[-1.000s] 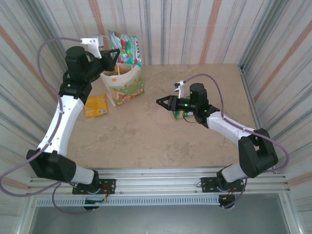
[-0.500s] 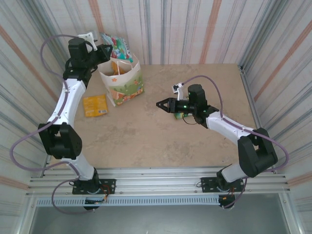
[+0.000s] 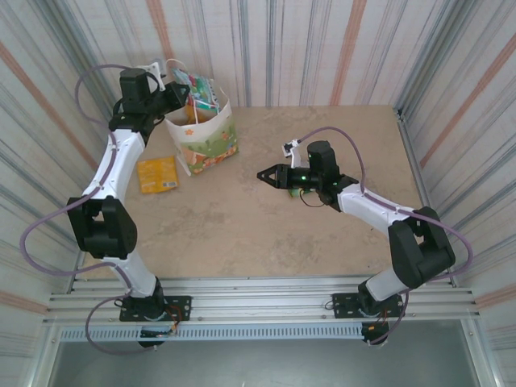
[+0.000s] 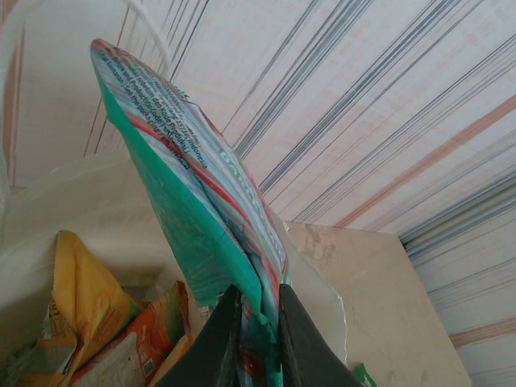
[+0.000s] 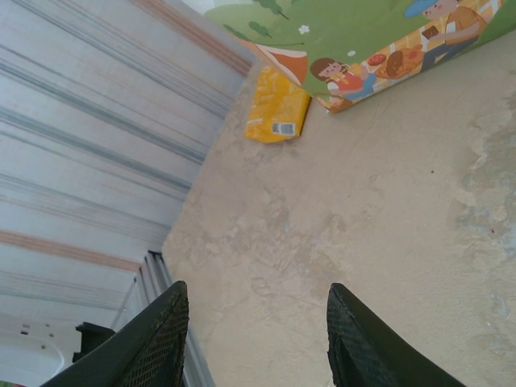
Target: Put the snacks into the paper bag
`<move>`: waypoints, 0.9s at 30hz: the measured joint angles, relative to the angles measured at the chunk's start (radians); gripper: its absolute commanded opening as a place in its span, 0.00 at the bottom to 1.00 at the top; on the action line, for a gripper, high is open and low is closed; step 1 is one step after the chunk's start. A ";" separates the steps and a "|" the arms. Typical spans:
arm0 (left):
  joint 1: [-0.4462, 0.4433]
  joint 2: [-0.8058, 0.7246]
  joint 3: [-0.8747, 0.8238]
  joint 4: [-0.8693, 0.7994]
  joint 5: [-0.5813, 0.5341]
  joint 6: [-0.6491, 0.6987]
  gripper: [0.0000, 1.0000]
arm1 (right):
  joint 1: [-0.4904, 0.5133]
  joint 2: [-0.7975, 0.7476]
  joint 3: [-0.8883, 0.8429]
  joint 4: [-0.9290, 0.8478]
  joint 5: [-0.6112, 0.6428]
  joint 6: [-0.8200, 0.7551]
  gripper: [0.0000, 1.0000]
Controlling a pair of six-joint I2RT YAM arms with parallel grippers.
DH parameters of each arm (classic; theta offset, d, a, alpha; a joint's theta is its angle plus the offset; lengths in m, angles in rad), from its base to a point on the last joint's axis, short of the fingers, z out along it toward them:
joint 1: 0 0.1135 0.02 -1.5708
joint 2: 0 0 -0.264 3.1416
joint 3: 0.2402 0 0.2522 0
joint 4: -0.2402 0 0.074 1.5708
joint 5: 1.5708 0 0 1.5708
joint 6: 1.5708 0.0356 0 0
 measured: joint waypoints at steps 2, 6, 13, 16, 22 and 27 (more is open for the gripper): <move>0.000 0.000 -0.007 -0.014 0.005 0.007 0.27 | 0.000 0.001 0.000 0.000 0.000 0.000 0.47; 0.007 -0.002 -0.011 -0.037 0.010 0.032 0.53 | 0.000 0.001 0.000 0.000 0.004 0.000 0.47; 0.013 -0.078 -0.095 -0.050 -0.021 0.083 0.61 | 0.002 0.001 0.000 -0.013 0.011 0.000 0.47; 0.013 -0.150 -0.139 -0.082 -0.060 0.114 0.63 | 0.006 0.001 0.000 -0.026 0.019 -0.001 0.47; 0.013 -0.335 -0.268 -0.136 -0.146 0.163 0.66 | 0.012 -0.010 0.000 -0.109 0.105 -0.016 0.47; 0.013 -0.480 -0.502 -0.140 -0.159 0.156 0.68 | 0.012 -0.015 0.003 -0.207 0.182 -0.029 0.48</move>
